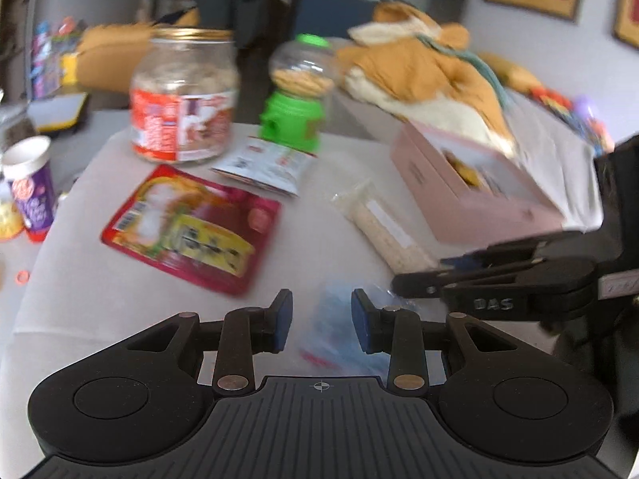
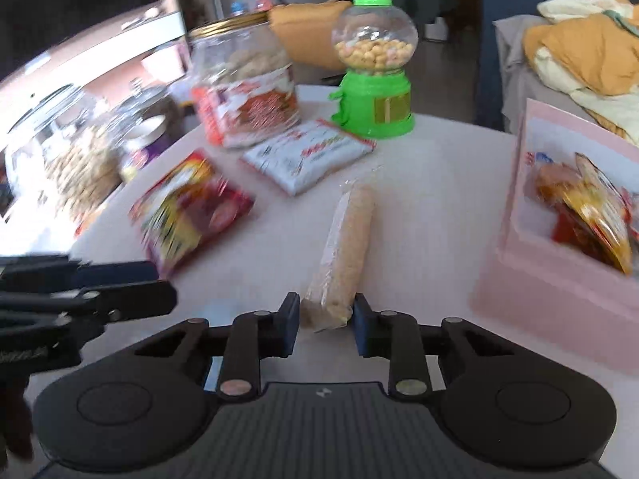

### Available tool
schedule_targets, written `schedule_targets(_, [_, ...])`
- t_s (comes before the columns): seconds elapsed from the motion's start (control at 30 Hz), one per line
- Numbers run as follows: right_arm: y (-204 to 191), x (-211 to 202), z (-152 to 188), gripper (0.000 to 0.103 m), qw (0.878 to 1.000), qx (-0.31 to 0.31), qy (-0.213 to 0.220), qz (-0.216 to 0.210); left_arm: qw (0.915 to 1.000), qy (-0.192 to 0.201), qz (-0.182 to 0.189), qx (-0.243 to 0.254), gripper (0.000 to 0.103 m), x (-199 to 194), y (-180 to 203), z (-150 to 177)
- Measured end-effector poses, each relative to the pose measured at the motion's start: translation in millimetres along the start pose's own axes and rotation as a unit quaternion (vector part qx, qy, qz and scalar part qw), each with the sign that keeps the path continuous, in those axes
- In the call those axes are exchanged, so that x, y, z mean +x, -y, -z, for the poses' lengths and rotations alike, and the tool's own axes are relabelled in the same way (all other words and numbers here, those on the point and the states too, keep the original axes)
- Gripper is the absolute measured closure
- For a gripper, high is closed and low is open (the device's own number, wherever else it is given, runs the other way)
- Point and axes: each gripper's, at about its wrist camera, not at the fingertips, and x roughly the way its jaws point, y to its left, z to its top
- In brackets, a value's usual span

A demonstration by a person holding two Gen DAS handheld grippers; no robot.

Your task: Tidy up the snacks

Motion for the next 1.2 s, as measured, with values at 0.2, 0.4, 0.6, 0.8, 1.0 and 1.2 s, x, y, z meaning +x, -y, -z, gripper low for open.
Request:
schedule_targets(0.2, [17.5, -47.4, 47.1, 0.076, 1.0, -0.004, 0.005, 0.028, 0.9934, -0.011, -0.033, 0.109, 0.066, 5.7, 52.1, 13.1])
schedule_targets(0.4, [44.8, -81.9, 89.3, 0.032, 0.995, 0.008, 0.027, 0.093, 0.9869, -0.025, -0.036, 0.155, 0.061, 10.9, 82.8, 17.8])
schedule_targets(0.6, [67.7, -97.3, 115.9, 0.017, 0.992, 0.053, 0.047, 0.105, 0.9857, -0.035, -0.03, 0.162, 0.052, 15.9, 92.8, 16.3])
schedule_targets(0.8, [63.0, -93.6, 117.3, 0.011, 0.992, 0.04, 0.046, 0.113, 0.9809, -0.014, -0.044, 0.189, 0.053, 4.8, 86.7, 9.6])
schedule_targets(1.0, [65.4, -91.8, 116.7, 0.006, 0.991, 0.049, 0.043, 0.115, 0.9806, -0.042, -0.047, 0.185, 0.057, 16.3, 63.6, 0.2])
schedule_targets(1.2, [66.8, -90.6, 116.9, 0.003, 0.991, 0.053, 0.042, 0.117, 0.9845, -0.063, 0.007, 0.164, 0.051, 28.4, 60.8, -10.5])
